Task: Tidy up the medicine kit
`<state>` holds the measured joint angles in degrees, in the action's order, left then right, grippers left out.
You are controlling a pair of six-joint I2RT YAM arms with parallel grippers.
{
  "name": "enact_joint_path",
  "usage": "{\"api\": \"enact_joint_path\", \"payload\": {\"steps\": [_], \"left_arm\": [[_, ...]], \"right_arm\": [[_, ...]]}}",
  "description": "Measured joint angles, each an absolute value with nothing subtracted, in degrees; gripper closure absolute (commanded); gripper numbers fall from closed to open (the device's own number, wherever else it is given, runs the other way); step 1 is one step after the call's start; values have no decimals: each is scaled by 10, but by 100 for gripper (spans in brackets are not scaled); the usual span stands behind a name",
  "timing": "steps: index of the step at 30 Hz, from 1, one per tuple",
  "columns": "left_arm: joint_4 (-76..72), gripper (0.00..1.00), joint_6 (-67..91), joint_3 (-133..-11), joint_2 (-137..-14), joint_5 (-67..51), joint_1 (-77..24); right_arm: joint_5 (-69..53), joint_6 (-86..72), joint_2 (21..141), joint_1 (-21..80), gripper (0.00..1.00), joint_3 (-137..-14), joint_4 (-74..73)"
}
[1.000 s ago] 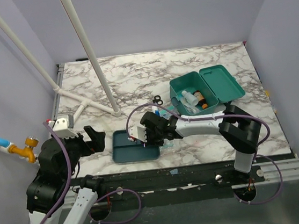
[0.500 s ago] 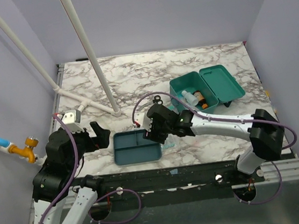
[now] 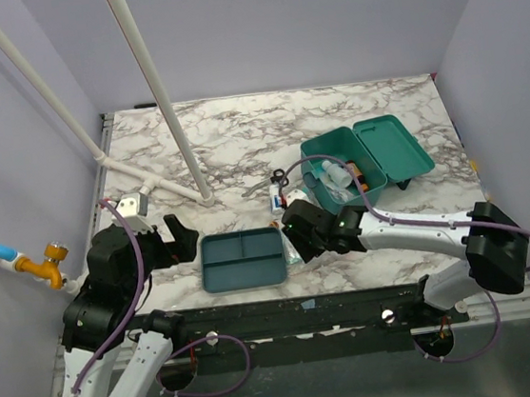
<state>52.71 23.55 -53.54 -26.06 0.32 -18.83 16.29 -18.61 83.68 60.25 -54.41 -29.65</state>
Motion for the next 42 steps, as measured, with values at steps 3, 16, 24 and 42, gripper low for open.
{"api": "enact_joint_path", "payload": {"steps": [3,16,24,42], "left_arm": [[526,1,236,-532,-263,-2,-188],[519,1,233,-529,-264,-10,-188],[519,2,231,-529,-263,-11,-188],[515,1,223,-529,-264,-11,-188]], "right_arm": [[173,-250,827,602,52,-513,-295],[193,-383,851,591,57,-482,-234],[202,-410,877,581,57,-472,-209],[200,-415,894,569,90,-450,-159]]}}
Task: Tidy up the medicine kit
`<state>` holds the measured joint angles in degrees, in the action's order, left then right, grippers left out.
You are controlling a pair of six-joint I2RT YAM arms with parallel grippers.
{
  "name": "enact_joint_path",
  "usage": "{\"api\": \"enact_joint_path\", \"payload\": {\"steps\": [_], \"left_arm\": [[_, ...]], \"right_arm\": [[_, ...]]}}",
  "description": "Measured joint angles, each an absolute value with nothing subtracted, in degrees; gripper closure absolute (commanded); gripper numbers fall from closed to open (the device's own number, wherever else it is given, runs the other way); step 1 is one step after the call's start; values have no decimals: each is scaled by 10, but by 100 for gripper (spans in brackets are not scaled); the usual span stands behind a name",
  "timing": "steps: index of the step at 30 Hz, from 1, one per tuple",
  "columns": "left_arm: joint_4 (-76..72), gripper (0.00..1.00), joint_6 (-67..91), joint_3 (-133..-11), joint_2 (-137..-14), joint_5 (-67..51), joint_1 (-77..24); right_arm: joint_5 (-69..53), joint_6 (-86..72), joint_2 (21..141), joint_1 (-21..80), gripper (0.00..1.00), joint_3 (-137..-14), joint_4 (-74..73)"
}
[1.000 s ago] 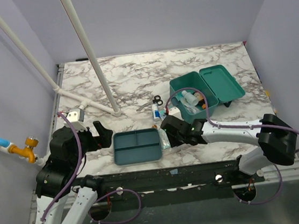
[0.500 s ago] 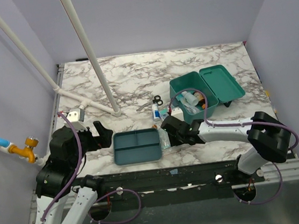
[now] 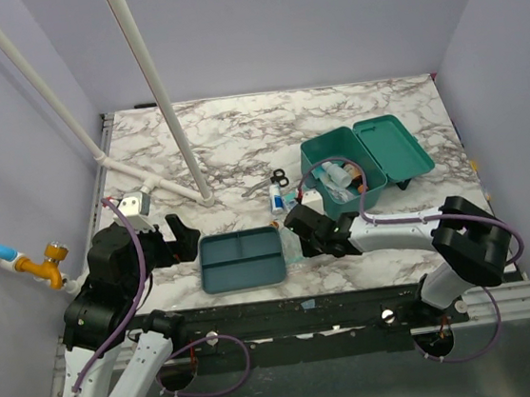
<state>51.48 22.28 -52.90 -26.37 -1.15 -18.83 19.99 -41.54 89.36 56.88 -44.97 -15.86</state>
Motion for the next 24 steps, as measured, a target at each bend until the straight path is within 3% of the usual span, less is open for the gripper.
{"api": "enact_joint_path", "payload": {"steps": [3,15,24], "left_arm": [[515,1,223,-529,-264,-11,-188],[515,1,222,-529,-264,-12,-188],[514,1,221,-529,-264,-11,-188]], "right_arm": [[199,-411,898,569,99,-451,-150],[204,-366,886,569,99,-454,-172],[209,-285,791,569,99,-457,-236]]}}
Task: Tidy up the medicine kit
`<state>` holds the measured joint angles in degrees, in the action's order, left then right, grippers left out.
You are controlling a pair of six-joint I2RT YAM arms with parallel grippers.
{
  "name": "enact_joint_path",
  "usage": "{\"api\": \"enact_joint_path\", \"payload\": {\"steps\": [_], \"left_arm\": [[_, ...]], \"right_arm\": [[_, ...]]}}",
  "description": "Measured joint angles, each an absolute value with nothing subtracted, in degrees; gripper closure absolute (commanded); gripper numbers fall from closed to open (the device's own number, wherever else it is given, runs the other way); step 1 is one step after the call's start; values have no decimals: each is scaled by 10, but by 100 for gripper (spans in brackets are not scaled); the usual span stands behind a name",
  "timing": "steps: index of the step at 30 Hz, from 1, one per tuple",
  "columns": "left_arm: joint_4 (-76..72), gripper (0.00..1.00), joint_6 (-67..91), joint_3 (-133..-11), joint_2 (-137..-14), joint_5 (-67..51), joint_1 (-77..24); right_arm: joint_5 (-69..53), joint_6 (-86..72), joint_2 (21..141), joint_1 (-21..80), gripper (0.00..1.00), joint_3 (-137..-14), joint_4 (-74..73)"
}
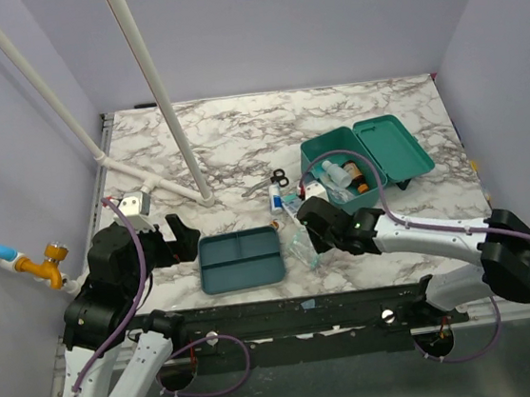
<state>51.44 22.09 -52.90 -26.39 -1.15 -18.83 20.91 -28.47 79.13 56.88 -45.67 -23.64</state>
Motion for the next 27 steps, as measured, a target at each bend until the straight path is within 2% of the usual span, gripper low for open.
{"api": "enact_joint_path", "payload": {"steps": [4,27], "left_arm": [[514,1,221,-529,-268,-12,-188],[506,1,220,-529,-272,-11,-188]], "right_arm": [[187,-250,756,569,99,-464,-241],[87,-171,724,573,99,-574,-301]]}}
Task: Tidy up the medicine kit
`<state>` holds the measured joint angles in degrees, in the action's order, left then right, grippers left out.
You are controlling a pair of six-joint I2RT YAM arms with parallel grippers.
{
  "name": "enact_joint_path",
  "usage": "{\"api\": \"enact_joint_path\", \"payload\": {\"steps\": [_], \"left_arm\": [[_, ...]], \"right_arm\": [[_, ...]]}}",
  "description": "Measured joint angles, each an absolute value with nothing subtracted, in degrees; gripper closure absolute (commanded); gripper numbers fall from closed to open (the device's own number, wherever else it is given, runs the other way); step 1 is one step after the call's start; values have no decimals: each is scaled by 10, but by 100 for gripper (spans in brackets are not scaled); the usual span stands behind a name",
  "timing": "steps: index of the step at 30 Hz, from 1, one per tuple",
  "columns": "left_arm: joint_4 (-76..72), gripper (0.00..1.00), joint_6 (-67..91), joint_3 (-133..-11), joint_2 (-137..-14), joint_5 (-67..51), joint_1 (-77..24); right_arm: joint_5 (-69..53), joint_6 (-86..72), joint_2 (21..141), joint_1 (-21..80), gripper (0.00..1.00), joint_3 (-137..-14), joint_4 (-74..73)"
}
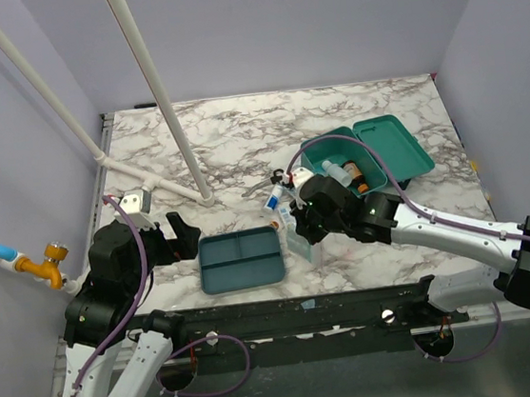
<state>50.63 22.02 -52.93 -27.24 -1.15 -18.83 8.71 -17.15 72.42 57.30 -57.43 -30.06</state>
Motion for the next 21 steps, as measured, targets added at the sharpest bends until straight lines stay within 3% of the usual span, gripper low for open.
{"api": "enact_joint_path", "payload": {"steps": [8,21], "left_arm": [[506,1,220,-529,-272,-11,-188],[507,1,218,-529,-269,-11,-188]], "right_arm": [[23,-153,735,593,99,-625,-285],[-50,-127,861,605,99,-665,-201]]}}
